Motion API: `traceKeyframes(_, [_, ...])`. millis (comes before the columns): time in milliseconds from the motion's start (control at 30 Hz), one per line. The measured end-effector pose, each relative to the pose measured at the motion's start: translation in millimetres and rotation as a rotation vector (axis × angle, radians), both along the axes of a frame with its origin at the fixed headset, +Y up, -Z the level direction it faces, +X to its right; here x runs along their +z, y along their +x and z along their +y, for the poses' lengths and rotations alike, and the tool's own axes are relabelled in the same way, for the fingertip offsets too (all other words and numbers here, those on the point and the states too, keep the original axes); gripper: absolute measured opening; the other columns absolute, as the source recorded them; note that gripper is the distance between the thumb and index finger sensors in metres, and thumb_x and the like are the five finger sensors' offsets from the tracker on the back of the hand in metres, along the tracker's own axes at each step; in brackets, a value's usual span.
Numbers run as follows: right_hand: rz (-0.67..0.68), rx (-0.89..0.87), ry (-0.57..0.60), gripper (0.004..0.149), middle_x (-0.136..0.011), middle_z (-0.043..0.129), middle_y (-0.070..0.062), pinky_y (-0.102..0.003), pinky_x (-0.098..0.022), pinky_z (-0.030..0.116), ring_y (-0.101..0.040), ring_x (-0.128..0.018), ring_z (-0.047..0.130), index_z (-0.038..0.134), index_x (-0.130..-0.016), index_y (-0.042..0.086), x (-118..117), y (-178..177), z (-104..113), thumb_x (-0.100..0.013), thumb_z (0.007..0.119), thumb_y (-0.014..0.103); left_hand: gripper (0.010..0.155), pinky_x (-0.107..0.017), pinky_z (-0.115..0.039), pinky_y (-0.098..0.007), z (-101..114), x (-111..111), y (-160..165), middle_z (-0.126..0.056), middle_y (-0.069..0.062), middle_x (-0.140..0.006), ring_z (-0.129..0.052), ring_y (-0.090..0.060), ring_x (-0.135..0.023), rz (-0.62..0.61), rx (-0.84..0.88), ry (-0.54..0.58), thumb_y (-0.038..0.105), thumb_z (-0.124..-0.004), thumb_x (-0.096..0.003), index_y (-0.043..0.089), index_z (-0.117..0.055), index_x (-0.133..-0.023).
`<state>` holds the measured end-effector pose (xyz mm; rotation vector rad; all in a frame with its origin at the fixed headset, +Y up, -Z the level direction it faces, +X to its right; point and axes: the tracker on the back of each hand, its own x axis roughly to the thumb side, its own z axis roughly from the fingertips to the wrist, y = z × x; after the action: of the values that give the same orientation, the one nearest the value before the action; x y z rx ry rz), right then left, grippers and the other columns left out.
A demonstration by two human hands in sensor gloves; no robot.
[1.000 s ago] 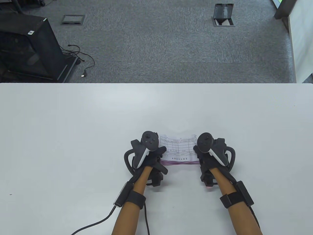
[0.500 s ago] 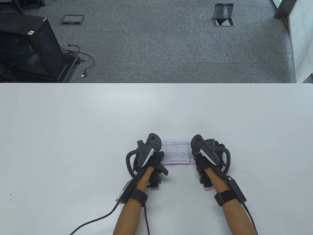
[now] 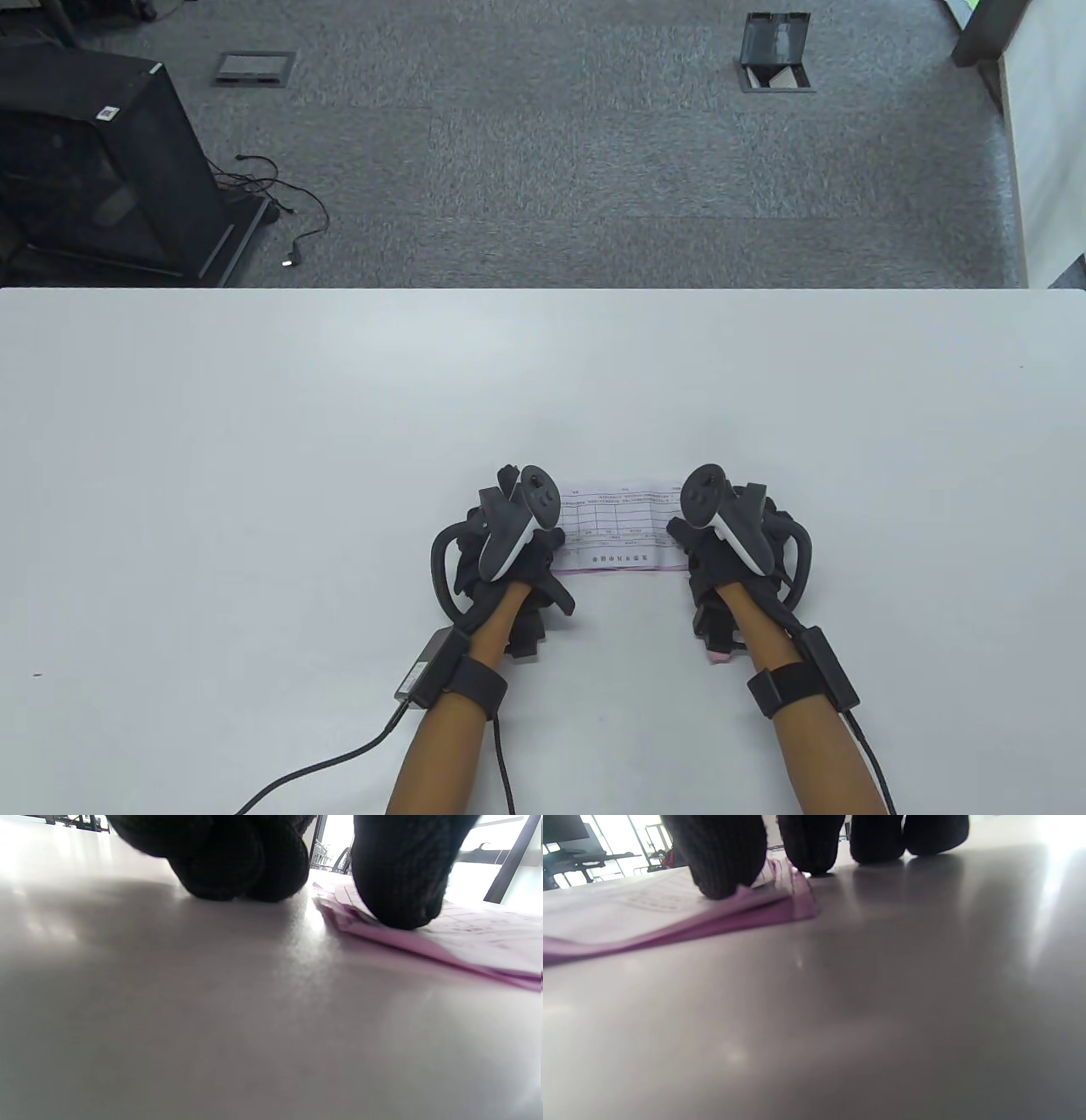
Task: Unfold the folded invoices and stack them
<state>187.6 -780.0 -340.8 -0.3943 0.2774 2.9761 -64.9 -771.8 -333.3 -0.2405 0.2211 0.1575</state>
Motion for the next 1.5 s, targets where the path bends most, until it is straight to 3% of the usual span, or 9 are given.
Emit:
traceKeyframes(167, [0.011, -0.043, 0.018, 0.055, -0.102, 0.06, -0.017, -0.072, -0.067, 0.042, -0.049, -0.093, 0.057, 0.067, -0.09, 0.023, 1, 4, 1, -0.046, 0.076, 0.054, 0.094, -0.046, -0.078, -0.035, 0, 1, 0, -0.089, -0.007, -0.078, -0.089, -0.028, -0.061, -0.01, 0.006, 0.011, 0.052, -0.091, -0.041, 0.017, -0.045, -0.115])
traceKeyframes(300, [0.023, -0.123, 0.097, 0.056, -0.102, 0.063, -0.017, -0.072, -0.067, 0.043, -0.048, -0.093, 0.061, 0.066, -0.092, 0.022, 12, 10, 10, -0.046, 0.075, 0.054, 0.09, -0.048, -0.079, -0.039, 6, 11, -3, -0.09, -0.011, -0.082, -0.089, -0.031, -0.065, -0.023, 0.031, 0.087, 0.051, -0.09, -0.0429, 0.016, -0.047, -0.114])
traceKeyframes(500, [0.251, 0.0, 0.407, 0.059, -0.108, 0.058, -0.015, -0.072, -0.068, 0.041, -0.047, -0.098, 0.055, 0.06, -0.1, 0.025, 59, 20, 42, -0.05, 0.061, 0.055, 0.081, -0.064, -0.07, -0.055, 25, 54, -18, -0.076, -0.019, -0.103, -0.076, -0.044, -0.088, -0.133, 0.011, 0.319, 0.053, -0.081, -0.0485, 0.017, -0.049, -0.114])
traceKeyframes(667, [0.376, 0.076, 0.517, 0.065, -0.114, 0.049, -0.014, -0.074, -0.069, 0.037, -0.049, -0.105, 0.044, 0.05, -0.107, 0.029, 97, 34, 56, -0.05, 0.054, 0.058, 0.079, -0.072, -0.052, -0.069, 34, 90, -37, -0.059, -0.02, -0.118, -0.055, -0.051, -0.105, -0.202, 0.0, 0.374, 0.062, -0.07, -0.049, 0.023, -0.051, -0.115])
traceKeyframes(833, [0.376, 0.039, 0.486, 0.068, -0.118, 0.046, -0.013, -0.075, -0.068, 0.034, -0.05, -0.108, 0.037, 0.046, -0.11, 0.03, 114, 46, 39, -0.049, 0.05, 0.061, 0.08, -0.073, -0.037, -0.077, 26, 102, -53, -0.043, -0.017, -0.126, -0.035, -0.053, -0.111, -0.242, 0.004, 0.333, 0.066, -0.064, -0.0478, 0.028, -0.049, -0.116])
traceKeyframes(933, [0.371, 0.042, 0.407, 0.07, -0.119, 0.041, -0.013, -0.076, -0.068, 0.032, -0.05, -0.108, 0.032, 0.043, -0.111, 0.031, 111, 50, 31, -0.049, 0.049, 0.061, 0.08, -0.073, -0.034, -0.077, 19, 104, -58, -0.038, -0.018, -0.126, -0.03, -0.054, -0.111, -0.22, 0.086, 0.301, 0.065, -0.064, -0.0476, 0.027, -0.047, -0.117])
traceKeyframes(1000, [0.365, 0.031, 0.416, 0.071, -0.119, 0.042, -0.014, -0.076, -0.068, 0.032, -0.05, -0.109, 0.031, 0.043, -0.112, 0.029, 111, 50, 30, -0.049, 0.049, 0.061, 0.082, -0.073, -0.032, -0.077, 16, 106, -60, -0.034, -0.018, -0.127, -0.026, -0.054, -0.111, -0.216, 0.105, 0.259, 0.065, -0.065, -0.0473, 0.027, -0.046, -0.117])
traceKeyframes(1500, [0.374, 0.031, 0.39, 0.072, -0.119, 0.04, -0.016, -0.077, -0.068, 0.03, -0.05, -0.109, 0.029, 0.042, -0.112, 0.029, 112, 43, 30, -0.049, 0.049, 0.062, 0.083, -0.072, -0.034, -0.078, 23, 109, -56, -0.037, -0.02, -0.126, -0.029, -0.056, -0.11, -0.25, 0.076, 0.239, 0.064, -0.069, -0.0476, 0.024, -0.046, -0.117])
